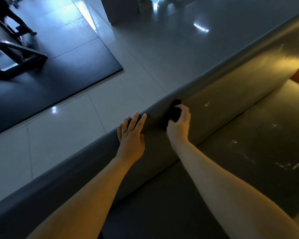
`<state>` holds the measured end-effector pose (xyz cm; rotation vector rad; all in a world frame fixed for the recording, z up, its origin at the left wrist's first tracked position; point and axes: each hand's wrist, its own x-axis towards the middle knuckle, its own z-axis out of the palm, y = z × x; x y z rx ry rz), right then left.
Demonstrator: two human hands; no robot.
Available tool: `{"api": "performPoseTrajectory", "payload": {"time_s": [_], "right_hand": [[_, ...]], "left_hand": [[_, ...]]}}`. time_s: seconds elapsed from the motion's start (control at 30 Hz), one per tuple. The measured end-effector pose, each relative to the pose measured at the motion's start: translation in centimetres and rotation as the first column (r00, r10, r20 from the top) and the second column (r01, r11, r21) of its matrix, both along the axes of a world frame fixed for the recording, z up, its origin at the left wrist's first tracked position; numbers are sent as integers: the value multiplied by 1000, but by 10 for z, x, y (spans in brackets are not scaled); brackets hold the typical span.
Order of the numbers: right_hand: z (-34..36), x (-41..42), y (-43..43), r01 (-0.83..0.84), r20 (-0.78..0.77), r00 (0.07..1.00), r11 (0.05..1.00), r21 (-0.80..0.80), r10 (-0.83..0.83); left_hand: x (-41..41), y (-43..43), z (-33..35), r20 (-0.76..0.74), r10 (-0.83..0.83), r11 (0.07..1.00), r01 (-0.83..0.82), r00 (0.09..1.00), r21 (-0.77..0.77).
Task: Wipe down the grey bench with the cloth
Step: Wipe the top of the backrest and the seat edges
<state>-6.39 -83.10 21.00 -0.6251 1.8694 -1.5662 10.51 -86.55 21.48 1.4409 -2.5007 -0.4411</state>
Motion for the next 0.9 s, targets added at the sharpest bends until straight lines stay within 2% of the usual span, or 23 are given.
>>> {"api": "performPoseTrajectory", "payload": {"time_s": [0.07,0.23,0.37,0.43,0.5,0.57,0.6,0.67,0.77,0.9], "right_hand": [[-10,28,8,-70,-87,994,997,-22,68],[-31,70,23,-236,-141,962,972,-9,233],[-33,67,32,-395,-6,918,918,11,395],[-27,48,33,-358,-92,928,933,45,361],[-17,21,32,-185,-123,975,983,24,186],[-5,-8,24,16,19,1000,1000,-2,-16],[-2,-21,18,62,86,994,998,11,-63],[-2,-32,7,47,166,984,996,71,-58],[-13,-7,4,29,262,964,997,70,-47],[-35,52,23,-64,75,995,998,9,63]], "left_hand": [[1,-1,-1,-9,-7,1000,7,1000,12],[10,-3,1,22,-101,995,100,995,23],[11,-1,1,44,-106,994,106,993,5],[10,2,1,63,-111,994,111,992,0],[10,8,-2,101,-86,995,91,991,-48],[10,18,-8,146,-44,990,62,988,-125],[11,24,-12,164,-25,986,51,986,-157],[15,32,-19,189,3,979,36,982,-203],[20,33,-25,219,19,970,35,975,-239],[18,30,-29,232,25,974,29,972,-225]]}}
